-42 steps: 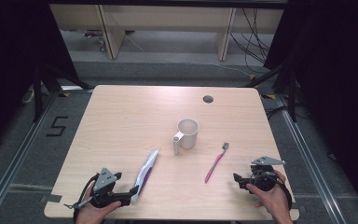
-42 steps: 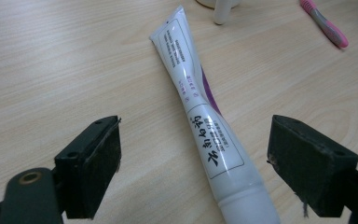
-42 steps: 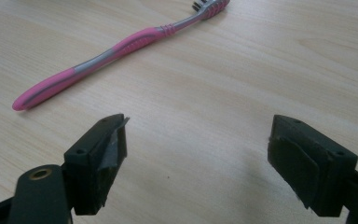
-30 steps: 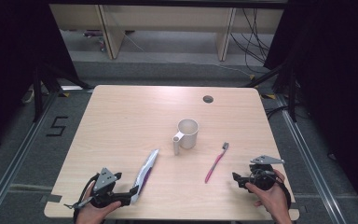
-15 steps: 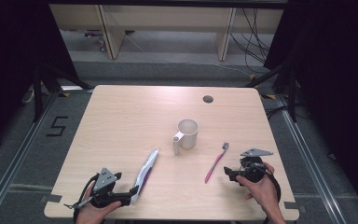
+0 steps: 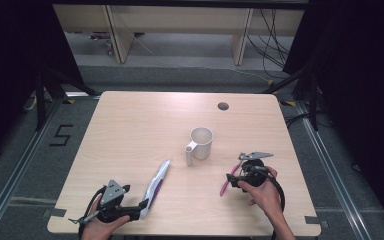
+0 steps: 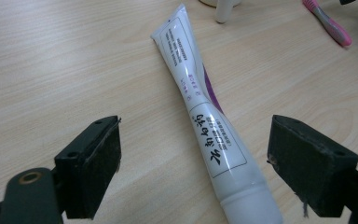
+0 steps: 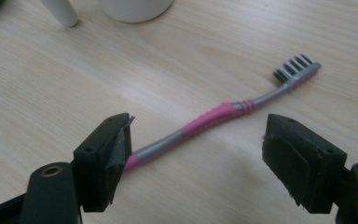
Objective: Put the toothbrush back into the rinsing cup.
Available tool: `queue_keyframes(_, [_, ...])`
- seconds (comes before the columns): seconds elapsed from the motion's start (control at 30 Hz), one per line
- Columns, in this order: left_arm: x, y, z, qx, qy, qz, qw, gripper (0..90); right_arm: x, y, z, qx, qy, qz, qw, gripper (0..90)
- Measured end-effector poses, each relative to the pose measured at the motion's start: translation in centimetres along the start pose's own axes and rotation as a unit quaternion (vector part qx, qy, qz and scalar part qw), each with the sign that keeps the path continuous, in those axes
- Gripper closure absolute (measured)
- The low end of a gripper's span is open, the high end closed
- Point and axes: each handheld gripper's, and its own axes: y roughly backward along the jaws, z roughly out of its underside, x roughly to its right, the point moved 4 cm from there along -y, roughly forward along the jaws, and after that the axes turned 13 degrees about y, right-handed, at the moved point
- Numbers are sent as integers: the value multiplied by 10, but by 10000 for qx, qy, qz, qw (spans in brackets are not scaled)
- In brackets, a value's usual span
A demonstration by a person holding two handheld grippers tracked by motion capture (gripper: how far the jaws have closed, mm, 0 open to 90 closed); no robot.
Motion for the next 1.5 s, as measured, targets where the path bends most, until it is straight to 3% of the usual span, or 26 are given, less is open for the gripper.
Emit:
queue_keyframes(0.03, [0, 0, 0, -2, 2, 1, 10000, 170, 1, -2, -2, 22, 78, 30, 10000, 251])
queue_keyframes(0.13, [1, 1, 0, -19, -9, -3, 10000, 170, -3, -7, -5, -174, -24, 132, 9998, 253])
queue_keyframes(0.17, [1, 1, 0, -19, -9, -3, 10000, 170, -2, -9, -6, -178, 75, 160, 9997, 255])
queue_keyframes(0.2, [1, 1, 0, -12, -11, 1, 10000, 170, -3, -11, -7, -228, -31, 188, 9996, 256])
queue_keyframes(0.23, [1, 1, 0, -16, -17, -2, 10000, 170, -1, -13, -7, -204, 84, 249, 9994, 258])
queue_keyframes(0.43, [1, 1, 0, -19, -30, -16, 10000, 170, -1, -18, -8, -360, 163, 282, 9988, 294])
queue_keyframes(1.03, [1, 2, 0, -22, -31, -6, 10000, 170, 6, -13, 3, -674, 432, -92, 9967, 657])
queue_keyframes(1.07, [1, 1, 0, -22, -19, -1, 10000, 170, 6, -11, 4, -758, 429, -209, 9960, 696])
queue_keyframes(1.17, [1, 1, 0, -22, -16, -8, 10000, 170, 8, -10, 4, -831, 488, -277, 9950, 718])
queue_keyframes(1.37, [2, 0, -1, -22, -30, 31, 10000, 170, 6, -10, 0, -1224, 698, -433, 9891, 784])
queue_keyframes(1.43, [2, 0, -1, -21, -38, 50, 10000, 170, 6, -10, -3, -1459, 904, -482, 9840, 795])
queue_keyframes(1.47, [2, 0, -1, -21, -38, 50, 10000, 170, 6, -10, -3, -1459, 904, -482, 9840, 795])
queue_keyframes(1.5, [2, 0, -1, -26, -40, 44, 10000, 170, 6, -10, -5, -1602, 1007, -469, 9808, 801])
